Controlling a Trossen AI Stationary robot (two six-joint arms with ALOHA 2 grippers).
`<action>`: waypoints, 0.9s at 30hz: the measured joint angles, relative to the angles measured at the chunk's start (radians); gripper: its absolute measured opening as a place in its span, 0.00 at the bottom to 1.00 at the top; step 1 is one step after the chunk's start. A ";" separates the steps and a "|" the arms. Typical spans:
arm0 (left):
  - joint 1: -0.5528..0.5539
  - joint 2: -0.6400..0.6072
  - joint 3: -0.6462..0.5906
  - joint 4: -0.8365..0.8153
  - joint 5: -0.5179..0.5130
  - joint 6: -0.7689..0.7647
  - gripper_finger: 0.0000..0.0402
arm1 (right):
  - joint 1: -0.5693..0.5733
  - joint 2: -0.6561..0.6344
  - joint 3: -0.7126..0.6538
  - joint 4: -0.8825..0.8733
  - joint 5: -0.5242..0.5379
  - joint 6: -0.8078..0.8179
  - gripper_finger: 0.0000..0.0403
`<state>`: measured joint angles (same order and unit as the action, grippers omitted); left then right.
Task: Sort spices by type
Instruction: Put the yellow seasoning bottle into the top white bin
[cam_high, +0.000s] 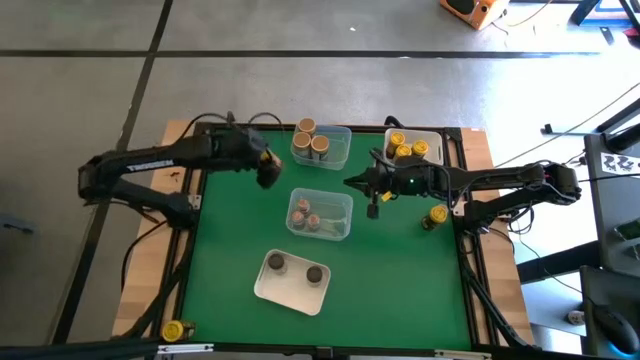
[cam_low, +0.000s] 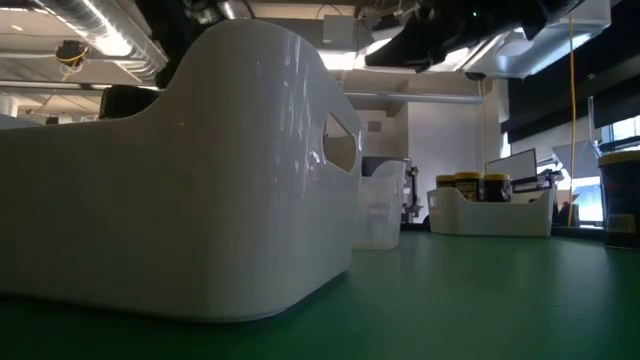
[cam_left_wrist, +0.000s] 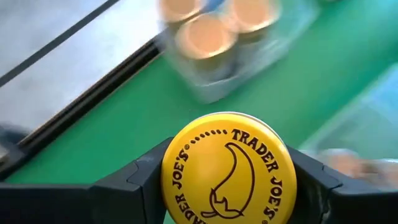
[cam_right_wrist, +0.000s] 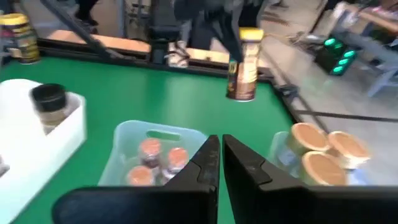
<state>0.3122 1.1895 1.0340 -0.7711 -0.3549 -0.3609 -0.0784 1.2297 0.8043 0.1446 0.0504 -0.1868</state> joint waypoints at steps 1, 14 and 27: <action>-0.033 -0.007 0.000 0.021 0.004 -0.005 0.55 | 0.000 0.000 0.000 -0.006 -0.022 0.012 0.05; -0.382 0.117 0.008 0.402 0.084 0.023 0.55 | 0.014 -0.042 0.104 -0.321 -0.181 0.169 0.54; -0.555 0.535 0.330 0.420 0.096 0.124 0.56 | 0.221 -0.150 0.185 -0.745 -0.081 0.354 0.76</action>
<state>-0.2429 1.7249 1.3644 -0.3516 -0.2584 -0.2371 0.1430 1.0795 0.9889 -0.6006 -0.0306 0.1669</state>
